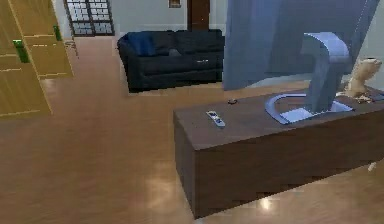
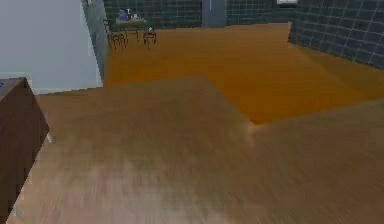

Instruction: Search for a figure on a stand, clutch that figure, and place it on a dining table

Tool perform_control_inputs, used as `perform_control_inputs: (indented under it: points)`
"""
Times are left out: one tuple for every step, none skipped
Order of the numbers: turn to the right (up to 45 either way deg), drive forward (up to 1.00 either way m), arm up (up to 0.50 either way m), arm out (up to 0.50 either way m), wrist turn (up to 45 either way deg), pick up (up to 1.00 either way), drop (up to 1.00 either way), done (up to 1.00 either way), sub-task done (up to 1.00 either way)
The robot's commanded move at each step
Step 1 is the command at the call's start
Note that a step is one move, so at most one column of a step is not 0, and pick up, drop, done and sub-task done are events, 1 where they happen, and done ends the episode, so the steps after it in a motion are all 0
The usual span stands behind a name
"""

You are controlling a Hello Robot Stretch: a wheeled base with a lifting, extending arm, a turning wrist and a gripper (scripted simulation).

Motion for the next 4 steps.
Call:
perform_control_inputs:
  points:
    - [45.0,0.00,0.00,0.00,0.0,0.00,0.00,0.00,0.00]
    - [12.0,0.00,0.00,0.00,0.0,0.00,0.00,0.00,0.00]
    - [0.0,1.00,0.00,0.00,0.0,0.00,0.00,0.00,0.00]
    - [0.0,0.05,0.00,0.00,0.0,0.00,0.00,0.00,0.00]
